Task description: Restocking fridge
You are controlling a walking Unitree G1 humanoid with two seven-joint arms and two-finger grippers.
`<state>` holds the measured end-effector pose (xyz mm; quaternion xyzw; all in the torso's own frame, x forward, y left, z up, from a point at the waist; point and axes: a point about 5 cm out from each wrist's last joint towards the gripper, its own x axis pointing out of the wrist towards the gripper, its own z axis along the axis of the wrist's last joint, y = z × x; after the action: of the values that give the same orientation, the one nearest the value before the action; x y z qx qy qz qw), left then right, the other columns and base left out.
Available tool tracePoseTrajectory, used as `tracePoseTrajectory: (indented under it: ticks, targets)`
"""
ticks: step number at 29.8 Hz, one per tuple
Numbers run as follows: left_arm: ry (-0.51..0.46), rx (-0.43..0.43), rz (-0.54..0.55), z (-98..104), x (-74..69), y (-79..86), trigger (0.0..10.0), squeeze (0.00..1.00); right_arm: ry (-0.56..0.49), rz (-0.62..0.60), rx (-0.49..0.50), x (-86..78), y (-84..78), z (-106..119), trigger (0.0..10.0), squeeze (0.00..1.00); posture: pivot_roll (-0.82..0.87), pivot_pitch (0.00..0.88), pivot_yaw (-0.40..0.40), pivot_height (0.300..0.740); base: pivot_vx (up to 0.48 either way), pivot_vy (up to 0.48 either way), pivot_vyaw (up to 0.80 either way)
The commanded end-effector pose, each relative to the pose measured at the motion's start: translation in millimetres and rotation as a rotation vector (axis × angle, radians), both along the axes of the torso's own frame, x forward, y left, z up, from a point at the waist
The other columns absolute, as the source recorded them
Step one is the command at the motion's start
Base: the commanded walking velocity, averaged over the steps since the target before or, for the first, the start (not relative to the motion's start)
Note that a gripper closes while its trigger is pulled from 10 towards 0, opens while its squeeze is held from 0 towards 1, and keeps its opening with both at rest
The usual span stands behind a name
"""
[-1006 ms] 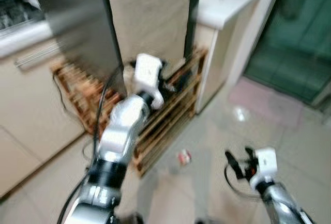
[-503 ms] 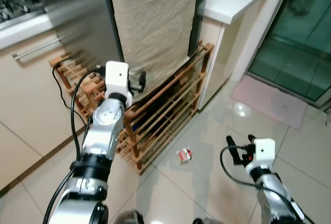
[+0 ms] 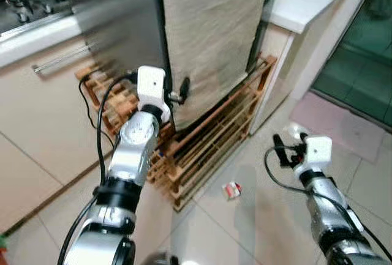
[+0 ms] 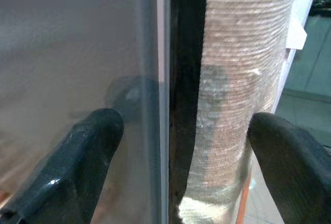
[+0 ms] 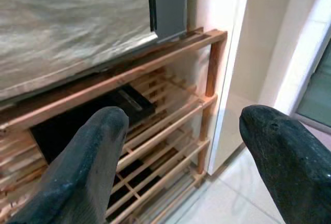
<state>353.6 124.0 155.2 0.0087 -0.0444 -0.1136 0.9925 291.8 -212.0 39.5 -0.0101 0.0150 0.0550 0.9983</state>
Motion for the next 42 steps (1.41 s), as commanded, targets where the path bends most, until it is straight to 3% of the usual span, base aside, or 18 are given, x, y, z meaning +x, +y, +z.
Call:
tracePoseTrajectory:
  ticks: [1, 5, 12, 19, 31, 42]
  targets:
    - [-0.024, -0.007, 0.057, 6, 1.4, 8.8, 10.0, 0.0, 0.077, -0.032, -0.007, -11.7, -10.7, -14, 10.0, 0.0, 0.05, 0.033, 0.004, 0.74, 0.0, 0.0, 0.0]
    - [-0.039, 0.01, 0.042, 7, 0.1, 4.3, 10.0, 0.0, 0.111, -0.036, -0.012, -17.2, -8.1, -22, 10.0, 0.0, 0.05, 0.026, 0.003, 0.74, 0.0, 0.0, 0.0]
    - [-0.037, 0.061, -0.093, 22, 4.4, -6.5, 10.0, 0.0, 0.156, -0.047, -0.016, -25.6, -10.4, -31, 10.0, 0.0, 0.05, 0.014, 0.003, 0.74, 0.0, 0.0, 0.0]
    - [-0.034, 0.018, -0.157, 40, 9.6, -15.4, 10.0, 0.0, 0.18, -0.052, -0.009, -26.6, -11.6, -34, 10.0, 0.0, 0.05, 0.008, 0.006, 0.74, 0.0, 0.0, 0.0]
    - [-0.004, 0.046, -0.166, 36, 12.8, -24.1, 10.0, 0.0, 0.223, -0.031, 0.006, -40.0, -7.6, -46, 10.0, 0.0, 0.03, 0.011, 0.003, 0.74, 0.0, 0.0, 0.0]
    - [-0.002, 0.029, -0.201, 39, 10.7, -33.3, 10.0, 0.0, 0.186, 0.09, 0.015, -49.2, -6.6, -46, 10.0, 0.0, 0.02, 0.024, 0.001, 0.74, 0.0, 0.0, 0.0]
